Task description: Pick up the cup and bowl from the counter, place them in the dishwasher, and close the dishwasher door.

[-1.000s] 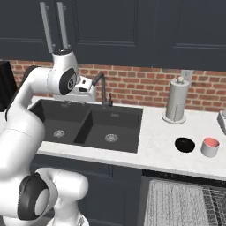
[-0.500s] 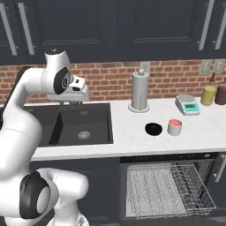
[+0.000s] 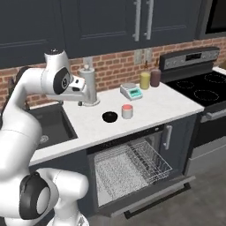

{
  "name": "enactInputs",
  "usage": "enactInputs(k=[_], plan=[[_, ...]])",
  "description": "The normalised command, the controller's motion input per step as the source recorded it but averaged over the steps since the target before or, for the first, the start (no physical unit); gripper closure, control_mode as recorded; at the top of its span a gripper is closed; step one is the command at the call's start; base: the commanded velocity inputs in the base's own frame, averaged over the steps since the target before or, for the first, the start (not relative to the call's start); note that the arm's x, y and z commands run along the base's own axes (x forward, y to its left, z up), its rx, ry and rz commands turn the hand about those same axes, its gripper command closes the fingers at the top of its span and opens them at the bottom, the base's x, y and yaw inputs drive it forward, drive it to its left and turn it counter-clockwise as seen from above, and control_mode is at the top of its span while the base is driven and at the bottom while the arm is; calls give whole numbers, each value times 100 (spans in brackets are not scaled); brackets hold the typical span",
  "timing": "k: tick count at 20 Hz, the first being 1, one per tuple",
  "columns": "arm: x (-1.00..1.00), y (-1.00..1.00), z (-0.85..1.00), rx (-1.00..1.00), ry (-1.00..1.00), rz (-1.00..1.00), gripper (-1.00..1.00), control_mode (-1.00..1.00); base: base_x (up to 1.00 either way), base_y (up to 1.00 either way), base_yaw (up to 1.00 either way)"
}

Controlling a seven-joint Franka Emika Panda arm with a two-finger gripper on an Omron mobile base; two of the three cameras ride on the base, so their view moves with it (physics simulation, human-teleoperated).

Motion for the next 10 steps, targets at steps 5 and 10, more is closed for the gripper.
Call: enactInputs(k=[5, 10], plan=[[0, 0, 0, 0, 0, 0, -100, 100, 1, 45, -49], [0, 0, 0, 0, 0, 0, -100, 100, 8, 55, -37]])
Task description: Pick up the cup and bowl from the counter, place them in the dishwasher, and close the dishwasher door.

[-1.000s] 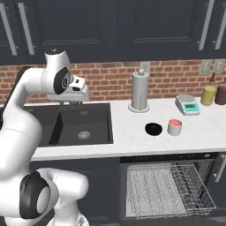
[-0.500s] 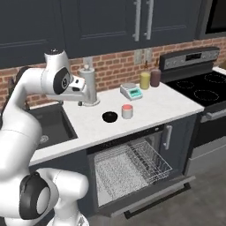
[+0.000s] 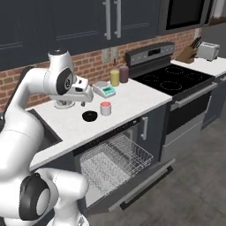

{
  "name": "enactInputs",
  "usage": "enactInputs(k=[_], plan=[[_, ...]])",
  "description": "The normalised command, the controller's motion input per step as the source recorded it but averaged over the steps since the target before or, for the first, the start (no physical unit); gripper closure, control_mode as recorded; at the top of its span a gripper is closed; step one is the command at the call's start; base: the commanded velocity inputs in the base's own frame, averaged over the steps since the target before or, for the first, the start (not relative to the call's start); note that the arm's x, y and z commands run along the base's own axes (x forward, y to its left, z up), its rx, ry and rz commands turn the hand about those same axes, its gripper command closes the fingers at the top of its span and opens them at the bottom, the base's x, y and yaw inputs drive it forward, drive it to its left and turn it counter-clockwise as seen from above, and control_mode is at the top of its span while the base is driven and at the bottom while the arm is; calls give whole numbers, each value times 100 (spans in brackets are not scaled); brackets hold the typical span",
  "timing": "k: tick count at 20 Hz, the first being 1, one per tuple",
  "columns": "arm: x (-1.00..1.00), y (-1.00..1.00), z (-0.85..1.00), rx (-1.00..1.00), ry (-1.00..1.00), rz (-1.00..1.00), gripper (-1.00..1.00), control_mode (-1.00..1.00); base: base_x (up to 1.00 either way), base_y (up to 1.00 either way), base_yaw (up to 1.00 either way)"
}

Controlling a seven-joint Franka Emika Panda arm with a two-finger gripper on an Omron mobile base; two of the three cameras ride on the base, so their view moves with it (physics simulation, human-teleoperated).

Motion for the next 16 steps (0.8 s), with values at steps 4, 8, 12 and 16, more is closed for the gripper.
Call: enactInputs(k=[4, 8, 12, 16], plan=[[0, 0, 0, 0, 0, 0, -100, 100, 11, 50, -26], [0, 0, 0, 0, 0, 0, -100, 100, 9, 39, -16], [0, 0, 0, 0, 0, 0, -100, 100, 6, 35, -8], [0, 0, 0, 0, 0, 0, -100, 100, 0, 26, -1]])
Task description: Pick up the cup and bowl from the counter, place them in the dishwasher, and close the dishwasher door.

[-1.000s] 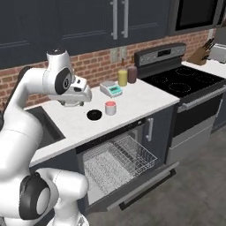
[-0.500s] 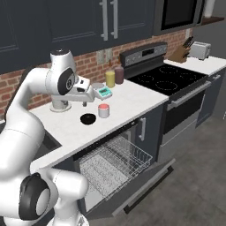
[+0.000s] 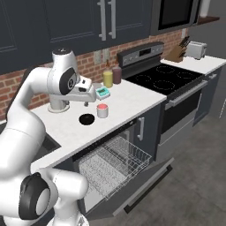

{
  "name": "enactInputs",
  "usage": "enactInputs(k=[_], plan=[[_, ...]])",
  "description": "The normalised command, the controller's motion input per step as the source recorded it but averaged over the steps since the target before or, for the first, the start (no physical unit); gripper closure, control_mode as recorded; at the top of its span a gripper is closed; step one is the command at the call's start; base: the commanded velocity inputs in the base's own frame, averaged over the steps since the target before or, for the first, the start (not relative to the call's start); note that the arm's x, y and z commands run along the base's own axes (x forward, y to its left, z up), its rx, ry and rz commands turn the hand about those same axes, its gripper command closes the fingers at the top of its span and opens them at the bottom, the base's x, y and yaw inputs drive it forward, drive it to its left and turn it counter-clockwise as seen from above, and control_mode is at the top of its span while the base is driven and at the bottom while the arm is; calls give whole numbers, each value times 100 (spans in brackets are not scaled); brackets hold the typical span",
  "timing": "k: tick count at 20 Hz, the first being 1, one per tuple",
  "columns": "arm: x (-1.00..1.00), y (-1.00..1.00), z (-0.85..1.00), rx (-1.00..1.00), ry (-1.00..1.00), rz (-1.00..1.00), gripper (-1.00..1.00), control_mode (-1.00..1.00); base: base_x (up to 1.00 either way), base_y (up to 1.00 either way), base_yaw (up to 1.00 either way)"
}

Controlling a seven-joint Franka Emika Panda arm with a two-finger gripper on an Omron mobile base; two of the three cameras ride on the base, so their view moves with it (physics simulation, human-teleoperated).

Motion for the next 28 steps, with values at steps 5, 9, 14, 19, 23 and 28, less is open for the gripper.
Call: enactInputs(k=[5, 9, 14, 19, 23, 28], plan=[[0, 0, 0, 0, 0, 0, -100, 100, 0, 6, 0], [5, -1, 0, 0, 0, 0, -100, -100, 0, 0, 0], [41, -16, -12, 2, 2, -4, -100, -100, 0, 0, 0], [61, -28, -34, 7, 0, -5, -100, -100, 0, 0, 0], [62, -9, -50, 5, 0, -5, -100, -100, 0, 0, 0], [57, 0, -54, 4, 0, -5, -100, -100, 0, 0, 0]])
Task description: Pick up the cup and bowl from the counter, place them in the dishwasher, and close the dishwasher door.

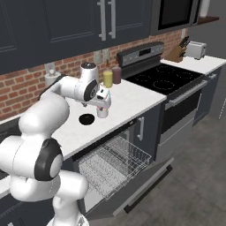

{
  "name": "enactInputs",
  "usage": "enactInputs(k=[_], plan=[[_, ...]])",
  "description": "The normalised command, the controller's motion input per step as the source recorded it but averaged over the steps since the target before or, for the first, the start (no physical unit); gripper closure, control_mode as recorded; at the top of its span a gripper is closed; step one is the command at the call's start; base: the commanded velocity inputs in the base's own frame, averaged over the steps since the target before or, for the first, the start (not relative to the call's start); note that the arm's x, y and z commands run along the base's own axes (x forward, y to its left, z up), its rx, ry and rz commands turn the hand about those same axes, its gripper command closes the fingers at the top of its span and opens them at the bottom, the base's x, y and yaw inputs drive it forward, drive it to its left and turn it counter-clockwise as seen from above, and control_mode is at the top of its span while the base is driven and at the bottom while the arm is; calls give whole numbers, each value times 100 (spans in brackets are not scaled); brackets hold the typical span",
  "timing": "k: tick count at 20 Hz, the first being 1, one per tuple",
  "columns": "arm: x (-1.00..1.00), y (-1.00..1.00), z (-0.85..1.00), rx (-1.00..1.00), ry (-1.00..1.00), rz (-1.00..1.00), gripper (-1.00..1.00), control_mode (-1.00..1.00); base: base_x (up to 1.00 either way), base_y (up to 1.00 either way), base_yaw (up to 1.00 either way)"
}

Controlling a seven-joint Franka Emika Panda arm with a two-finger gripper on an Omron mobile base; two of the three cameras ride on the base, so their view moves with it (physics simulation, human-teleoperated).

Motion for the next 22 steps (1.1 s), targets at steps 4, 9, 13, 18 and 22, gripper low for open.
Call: enactInputs(k=[4, 9, 13, 18, 22], plan=[[54, 0, -51, 1, 0, -4, -100, -100, 0, 0, 0], [53, 0, -47, 0, 0, -3, -100, -100, 0, 0, 0], [60, 0, -41, 1, 0, -4, -100, -100, 0, 0, 0], [72, 0, -27, 1, 0, -5, -100, -100, 0, 0, 0], [68, 0, -13, 3, 0, -4, -100, -100, 0, 0, 0]])
